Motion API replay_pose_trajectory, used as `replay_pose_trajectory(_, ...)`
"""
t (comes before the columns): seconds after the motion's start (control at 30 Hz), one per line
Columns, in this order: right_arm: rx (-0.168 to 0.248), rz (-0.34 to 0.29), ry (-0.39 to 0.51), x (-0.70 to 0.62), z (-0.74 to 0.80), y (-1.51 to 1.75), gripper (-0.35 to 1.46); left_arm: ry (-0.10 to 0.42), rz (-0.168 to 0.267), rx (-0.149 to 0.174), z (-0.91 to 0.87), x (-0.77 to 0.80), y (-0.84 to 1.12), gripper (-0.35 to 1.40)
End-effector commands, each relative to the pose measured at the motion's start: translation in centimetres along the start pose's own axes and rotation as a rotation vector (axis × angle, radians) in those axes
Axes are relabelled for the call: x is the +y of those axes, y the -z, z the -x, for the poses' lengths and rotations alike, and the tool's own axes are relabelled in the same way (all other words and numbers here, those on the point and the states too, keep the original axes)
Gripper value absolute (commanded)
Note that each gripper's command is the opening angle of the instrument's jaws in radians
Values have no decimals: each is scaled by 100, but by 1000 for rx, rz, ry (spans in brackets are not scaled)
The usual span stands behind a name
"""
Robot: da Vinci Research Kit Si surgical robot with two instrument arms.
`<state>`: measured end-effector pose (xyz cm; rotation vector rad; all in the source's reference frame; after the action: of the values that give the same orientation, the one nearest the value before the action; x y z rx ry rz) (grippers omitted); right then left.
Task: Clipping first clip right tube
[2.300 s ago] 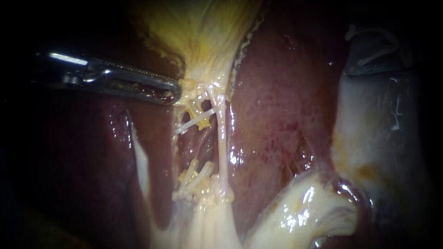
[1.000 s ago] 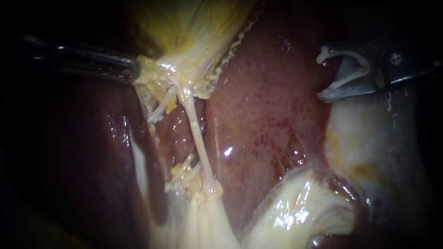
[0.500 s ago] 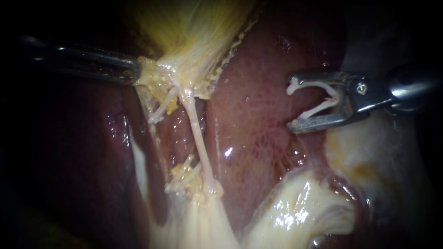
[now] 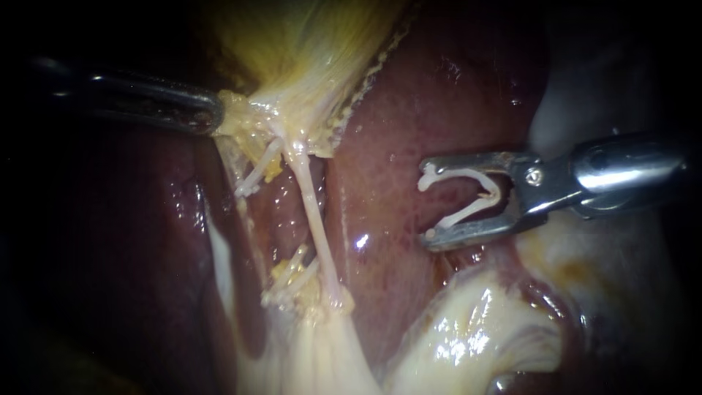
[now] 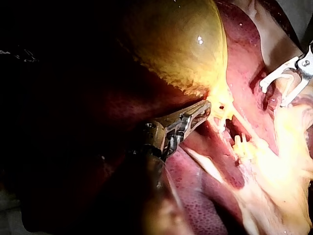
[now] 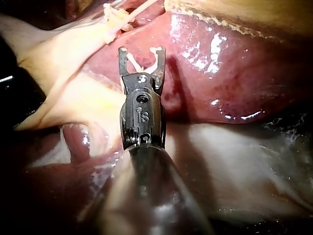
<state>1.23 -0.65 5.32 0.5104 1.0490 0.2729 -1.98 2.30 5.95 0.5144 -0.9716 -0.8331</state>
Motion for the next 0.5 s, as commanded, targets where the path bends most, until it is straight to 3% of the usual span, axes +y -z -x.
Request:
replay_pose_trajectory(0.03, 1, -3, -1, -1, 1, -3, 50, 0, 0, 0, 0, 0, 0, -35)
replay_pose_trajectory(0.5, 24, -31, -68, -18, 8, -45, 49, 0, -2, 1, 0, 0, -1, -35)
